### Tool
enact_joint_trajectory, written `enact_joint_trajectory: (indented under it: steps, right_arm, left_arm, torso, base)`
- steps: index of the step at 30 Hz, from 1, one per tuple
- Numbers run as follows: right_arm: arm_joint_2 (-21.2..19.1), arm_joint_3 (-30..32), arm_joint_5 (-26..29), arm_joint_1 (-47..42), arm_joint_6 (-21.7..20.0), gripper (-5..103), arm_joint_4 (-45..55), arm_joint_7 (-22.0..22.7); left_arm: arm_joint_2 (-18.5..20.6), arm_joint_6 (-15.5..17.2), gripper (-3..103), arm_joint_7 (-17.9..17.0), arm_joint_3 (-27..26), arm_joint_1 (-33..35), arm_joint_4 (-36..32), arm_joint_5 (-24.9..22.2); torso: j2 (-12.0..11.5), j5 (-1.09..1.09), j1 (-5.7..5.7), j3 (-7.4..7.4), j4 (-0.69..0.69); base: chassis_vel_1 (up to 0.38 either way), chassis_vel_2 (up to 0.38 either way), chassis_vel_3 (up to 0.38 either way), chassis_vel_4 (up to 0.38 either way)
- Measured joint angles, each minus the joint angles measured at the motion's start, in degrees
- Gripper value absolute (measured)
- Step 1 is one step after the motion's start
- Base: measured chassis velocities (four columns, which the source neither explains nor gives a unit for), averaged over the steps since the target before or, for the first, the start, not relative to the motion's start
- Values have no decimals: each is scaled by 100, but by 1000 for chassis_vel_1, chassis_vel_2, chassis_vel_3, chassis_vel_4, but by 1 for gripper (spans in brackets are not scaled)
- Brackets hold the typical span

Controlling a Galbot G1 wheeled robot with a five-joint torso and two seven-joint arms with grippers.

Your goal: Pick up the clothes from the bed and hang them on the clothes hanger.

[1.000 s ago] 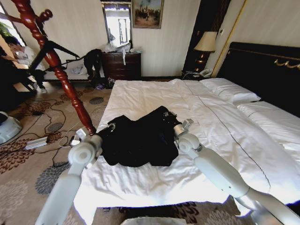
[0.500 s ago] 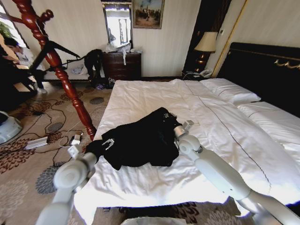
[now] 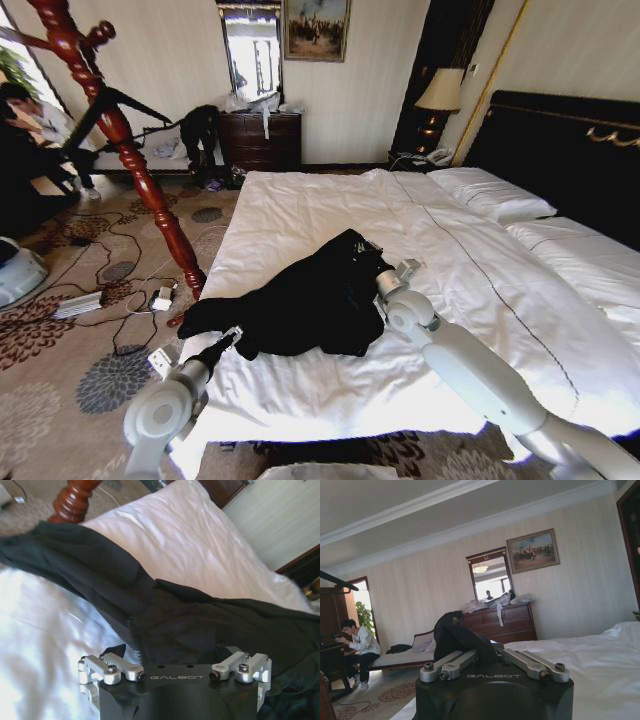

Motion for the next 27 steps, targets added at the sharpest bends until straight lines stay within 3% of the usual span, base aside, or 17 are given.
enact_joint_trajectory:
  steps: [1, 3, 5, 9, 12, 14, 18, 21, 24, 27]
  right_arm:
    - [-8, 9, -1, -9, 0, 1, 5, 1]
    - [-25, 24, -1, -23, 3, 1, 16, 4]
    - [-32, 27, -1, -26, 4, 1, 17, 5]
    - [-60, 33, -3, -32, 11, 1, 16, 11]
    - [-73, 34, -3, -32, 12, 1, 14, 12]
    - [-75, 38, -3, -32, 13, 1, 5, 13]
    - [-56, 44, -5, -17, 18, 1, -40, 17]
    - [-43, 44, -6, -13, 23, 1, -46, 26]
    - [-37, 49, -9, -14, 26, 1, -44, 42]
    - [-39, 57, -10, -18, 27, 1, -40, 44]
  left_arm:
    - [-53, -56, 103, 63, -3, -40, 52, -58]
    - [-206, -199, 95, 225, -10, -145, 195, -141]
    - [-280, -270, 95, 299, -9, -191, 273, -147]
    - [-566, -551, 74, 498, 50, -324, 542, -101]
    - [-620, -657, 69, 561, 57, -333, 541, -87]
    - [-627, -697, 63, 581, 38, -321, 470, -88]
    - [-508, -744, 42, 589, -48, -248, 260, -91]
    - [-449, -779, 36, 589, -69, -236, 202, -86]
    - [-381, -775, 20, 562, -88, -171, 47, -29]
    - [-336, -715, 15, 537, -93, -114, -40, 17]
  torso:
    - [0, 0, 0, 0, 1]
    - [0, 0, 0, 0, 0]
    - [0, 0, 0, 0, 0]
    - [0, -1, 0, 0, 0]
    - [0, 0, 0, 0, 0]
    - [0, -1, 0, 0, 0]
    - [0, 0, 0, 0, 1]
    - [0, -1, 0, 0, 1]
    - [0, -1, 0, 0, 0]
    - [0, -1, 0, 0, 1]
  base:
    - [0, 0, 0, 0]
    - [0, 0, 0, 0]
    - [0, 0, 0, 0]
    - [0, 0, 0, 0]
    - [0, 0, 0, 0]
    - [0, 0, 0, 0]
    - [0, 0, 0, 0]
    - [0, 0, 0, 0]
    - [0, 0, 0, 0]
    - [0, 0, 0, 0]
